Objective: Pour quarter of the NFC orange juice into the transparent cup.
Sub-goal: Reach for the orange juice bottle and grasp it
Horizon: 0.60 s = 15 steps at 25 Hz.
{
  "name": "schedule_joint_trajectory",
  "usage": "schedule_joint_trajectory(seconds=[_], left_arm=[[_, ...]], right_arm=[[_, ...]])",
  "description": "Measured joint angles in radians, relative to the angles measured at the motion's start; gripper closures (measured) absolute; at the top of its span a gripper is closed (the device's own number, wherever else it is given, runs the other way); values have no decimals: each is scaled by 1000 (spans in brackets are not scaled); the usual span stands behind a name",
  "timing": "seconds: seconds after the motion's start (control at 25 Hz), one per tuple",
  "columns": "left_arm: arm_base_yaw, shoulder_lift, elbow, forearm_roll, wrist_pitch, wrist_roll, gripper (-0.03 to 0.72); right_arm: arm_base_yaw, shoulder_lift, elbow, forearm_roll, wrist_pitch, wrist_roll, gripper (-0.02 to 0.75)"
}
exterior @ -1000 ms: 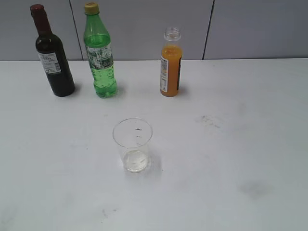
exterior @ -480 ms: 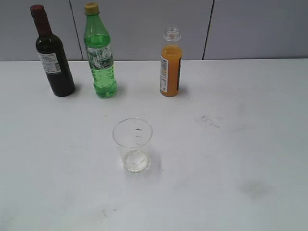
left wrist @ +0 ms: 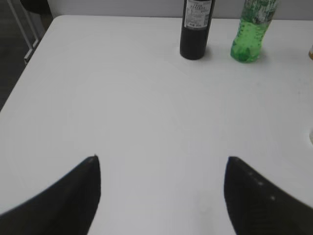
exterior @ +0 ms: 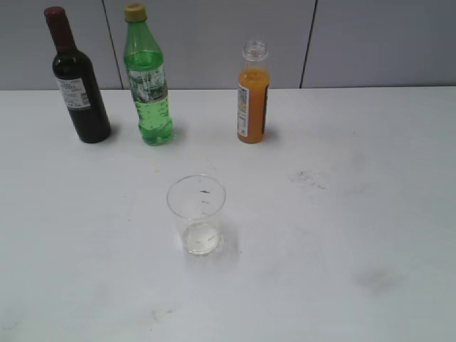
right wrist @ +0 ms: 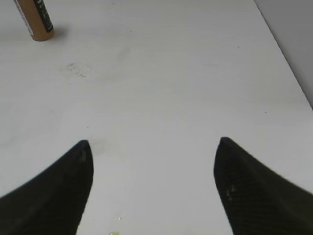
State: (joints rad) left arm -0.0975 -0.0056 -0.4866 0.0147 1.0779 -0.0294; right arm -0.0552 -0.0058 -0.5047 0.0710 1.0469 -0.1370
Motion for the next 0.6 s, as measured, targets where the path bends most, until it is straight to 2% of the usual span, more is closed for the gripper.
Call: schedule_joint_trajectory(seconds=[0.16, 0.32, 0.6], left_arm=[[0, 13, -15, -1, -70, 41, 50], [0, 95, -19, -15, -249, 76, 28], [0, 398, -19, -29, -700, 94, 32]], right_arm=[[0, 0, 0, 0, 0, 0, 148], [0, 0, 0, 0, 0, 1, 148], [0, 0, 0, 0, 0, 1, 148]])
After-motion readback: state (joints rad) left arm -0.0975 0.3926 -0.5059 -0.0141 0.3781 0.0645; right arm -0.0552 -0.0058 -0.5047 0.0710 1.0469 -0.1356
